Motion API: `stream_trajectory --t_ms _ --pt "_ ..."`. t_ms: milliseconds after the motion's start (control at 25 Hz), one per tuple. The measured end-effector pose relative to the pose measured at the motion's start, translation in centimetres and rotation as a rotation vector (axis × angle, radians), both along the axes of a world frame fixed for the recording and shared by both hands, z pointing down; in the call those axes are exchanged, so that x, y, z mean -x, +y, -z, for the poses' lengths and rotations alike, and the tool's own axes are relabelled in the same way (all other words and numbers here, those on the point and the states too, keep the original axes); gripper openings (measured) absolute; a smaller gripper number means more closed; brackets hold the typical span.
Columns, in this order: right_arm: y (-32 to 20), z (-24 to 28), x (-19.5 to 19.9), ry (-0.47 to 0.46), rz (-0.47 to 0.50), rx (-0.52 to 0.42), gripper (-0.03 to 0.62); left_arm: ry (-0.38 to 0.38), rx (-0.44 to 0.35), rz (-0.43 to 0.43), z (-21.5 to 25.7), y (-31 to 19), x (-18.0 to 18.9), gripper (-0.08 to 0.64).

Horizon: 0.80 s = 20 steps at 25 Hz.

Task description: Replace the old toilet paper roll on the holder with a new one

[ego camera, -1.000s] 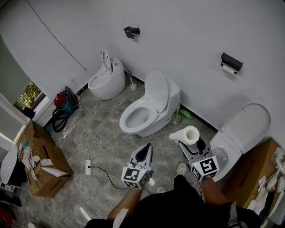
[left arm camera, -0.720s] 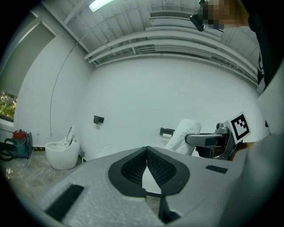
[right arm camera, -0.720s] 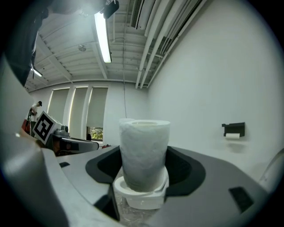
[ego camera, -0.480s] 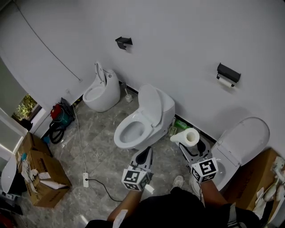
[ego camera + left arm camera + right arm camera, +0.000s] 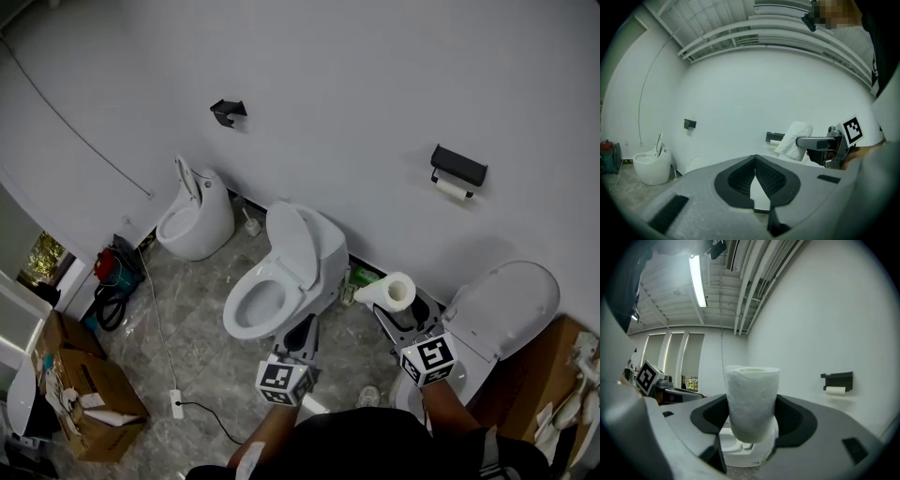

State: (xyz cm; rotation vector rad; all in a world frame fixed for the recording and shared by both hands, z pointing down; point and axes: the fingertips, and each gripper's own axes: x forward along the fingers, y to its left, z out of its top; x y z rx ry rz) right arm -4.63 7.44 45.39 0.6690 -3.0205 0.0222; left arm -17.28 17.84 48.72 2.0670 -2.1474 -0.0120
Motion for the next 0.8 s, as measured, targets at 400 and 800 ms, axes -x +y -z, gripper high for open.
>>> stream_trajectory --t_ms 400,800 --pt "-6.2 -0.5 -1.6 -0.009 -0.011 -0.004 0.291 -0.038 0.003 -0.029 0.0 -7.2 -0.9 0.005" --pt "-11.5 -1.7 -1.5 0.011 -0.074 0.023 0.291 -0.018 0.018 -0.116 -1.3 -14.4 -0.2 0.005"
